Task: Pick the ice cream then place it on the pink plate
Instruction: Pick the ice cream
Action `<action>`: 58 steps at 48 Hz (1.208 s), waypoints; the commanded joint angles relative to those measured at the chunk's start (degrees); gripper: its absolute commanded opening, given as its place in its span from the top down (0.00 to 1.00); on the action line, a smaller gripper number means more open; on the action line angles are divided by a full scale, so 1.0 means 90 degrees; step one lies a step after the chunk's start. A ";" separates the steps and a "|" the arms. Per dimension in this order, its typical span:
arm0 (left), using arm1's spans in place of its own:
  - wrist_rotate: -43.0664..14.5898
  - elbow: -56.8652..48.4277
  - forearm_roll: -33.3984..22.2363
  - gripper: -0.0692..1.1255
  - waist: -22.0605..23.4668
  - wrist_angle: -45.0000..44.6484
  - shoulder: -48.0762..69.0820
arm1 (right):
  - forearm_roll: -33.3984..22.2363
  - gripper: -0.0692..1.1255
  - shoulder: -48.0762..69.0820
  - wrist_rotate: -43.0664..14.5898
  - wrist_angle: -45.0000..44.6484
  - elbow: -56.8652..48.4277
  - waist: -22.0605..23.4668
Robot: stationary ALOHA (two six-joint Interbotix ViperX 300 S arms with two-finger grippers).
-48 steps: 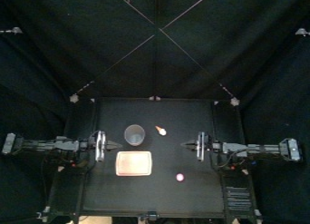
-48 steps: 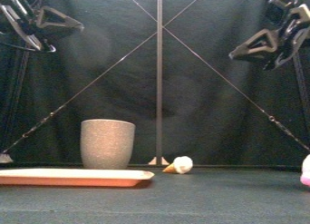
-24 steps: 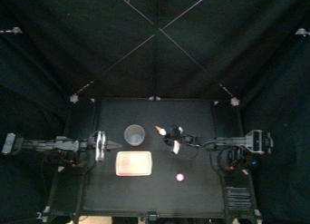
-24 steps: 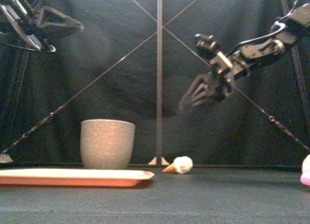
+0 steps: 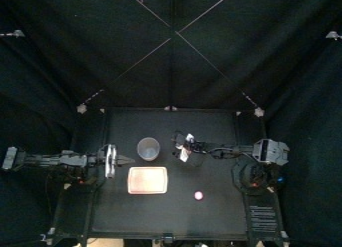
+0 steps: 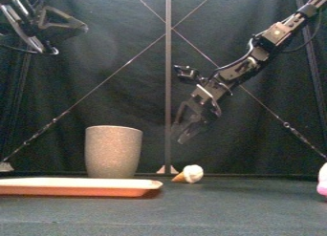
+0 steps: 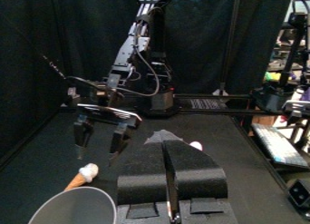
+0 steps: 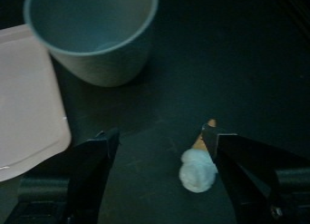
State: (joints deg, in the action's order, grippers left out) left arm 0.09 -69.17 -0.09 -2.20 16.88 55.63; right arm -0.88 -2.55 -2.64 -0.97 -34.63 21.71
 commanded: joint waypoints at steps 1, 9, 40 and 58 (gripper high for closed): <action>-0.0010 0.0078 0.0010 0.96 0.0020 0.0049 -0.0020 | -0.0020 0.07 0.0039 0.0020 -0.0332 0.0205 0.0225; -0.0010 0.0078 0.0020 0.96 0.0020 0.0049 -0.0020 | -0.0078 0.07 -0.0166 0.0020 -0.0801 0.0303 0.0303; -0.0010 0.0078 0.0020 0.96 0.0020 0.0039 -0.0020 | -0.0078 0.09 -0.0771 0.0010 -0.0967 0.0430 0.0313; -0.0010 0.0078 0.0020 0.96 0.0020 0.0029 -0.0020 | -0.0049 0.43 -0.0869 0.0000 -0.1025 0.0439 0.0273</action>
State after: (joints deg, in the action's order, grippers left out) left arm 0.09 -69.17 0.00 -2.11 16.79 55.63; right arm -1.49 -11.25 -2.46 -10.28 -31.73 24.26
